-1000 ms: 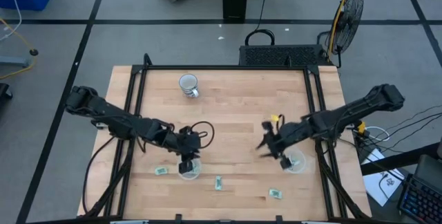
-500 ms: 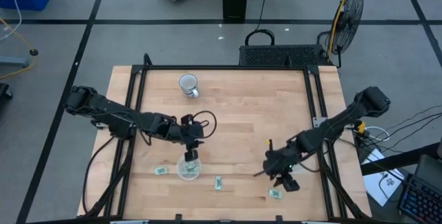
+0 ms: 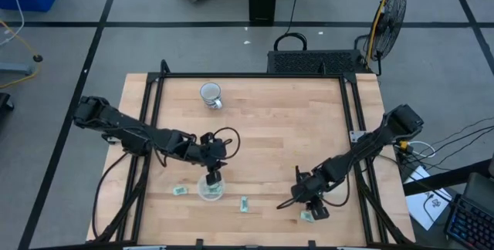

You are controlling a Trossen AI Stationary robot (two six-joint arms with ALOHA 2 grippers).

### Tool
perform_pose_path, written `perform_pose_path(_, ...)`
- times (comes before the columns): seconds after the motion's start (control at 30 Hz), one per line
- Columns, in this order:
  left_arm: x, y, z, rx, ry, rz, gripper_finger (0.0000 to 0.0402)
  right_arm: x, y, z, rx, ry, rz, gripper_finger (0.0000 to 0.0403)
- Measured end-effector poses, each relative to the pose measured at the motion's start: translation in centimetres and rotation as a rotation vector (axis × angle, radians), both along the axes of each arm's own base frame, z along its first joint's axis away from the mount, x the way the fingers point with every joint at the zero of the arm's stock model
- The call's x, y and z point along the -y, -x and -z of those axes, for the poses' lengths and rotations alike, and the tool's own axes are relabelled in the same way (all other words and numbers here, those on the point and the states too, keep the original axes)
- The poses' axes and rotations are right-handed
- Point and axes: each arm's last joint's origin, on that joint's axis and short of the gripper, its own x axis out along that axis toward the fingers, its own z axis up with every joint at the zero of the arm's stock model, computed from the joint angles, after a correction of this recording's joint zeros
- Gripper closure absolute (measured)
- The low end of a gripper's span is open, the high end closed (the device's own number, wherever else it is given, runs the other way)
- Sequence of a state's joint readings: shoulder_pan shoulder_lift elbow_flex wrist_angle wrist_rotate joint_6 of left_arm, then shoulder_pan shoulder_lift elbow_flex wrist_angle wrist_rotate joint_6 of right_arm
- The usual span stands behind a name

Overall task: Pick and place items into bin
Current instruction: Put the stevia packet into the right transparent bin

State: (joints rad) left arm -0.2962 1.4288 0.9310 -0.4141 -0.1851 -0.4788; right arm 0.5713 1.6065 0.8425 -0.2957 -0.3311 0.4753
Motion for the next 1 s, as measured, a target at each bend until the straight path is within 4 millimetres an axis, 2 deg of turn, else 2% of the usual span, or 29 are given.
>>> perform_pose_path(0.27, 0.2, 0.1, 0.0, 0.0, 0.002, 0.003, 0.0304, -0.5, -0.7, -0.4, 0.072, -0.076, -0.027, 0.0273)
perform_pose_path(0.47, 0.2, 0.0, 0.0, 0.003, 0.005, 0.002, 0.0304, -0.8, -0.9, 1.5, 0.015, -0.047, -0.032, 0.0273)
perform_pose_path(0.8, 0.2, 0.0, 0.0, 0.006, 0.02, -0.014, 0.0304, -1.2, -1.1, 2.0, 0.027, -0.066, -0.075, 0.0274)
perform_pose_path(1.0, 0.2, 0.0, 0.0, 0.007, 0.02, -0.014, 0.0304, -1.1, -1.0, 2.1, 0.022, -0.061, -0.072, 0.0308)
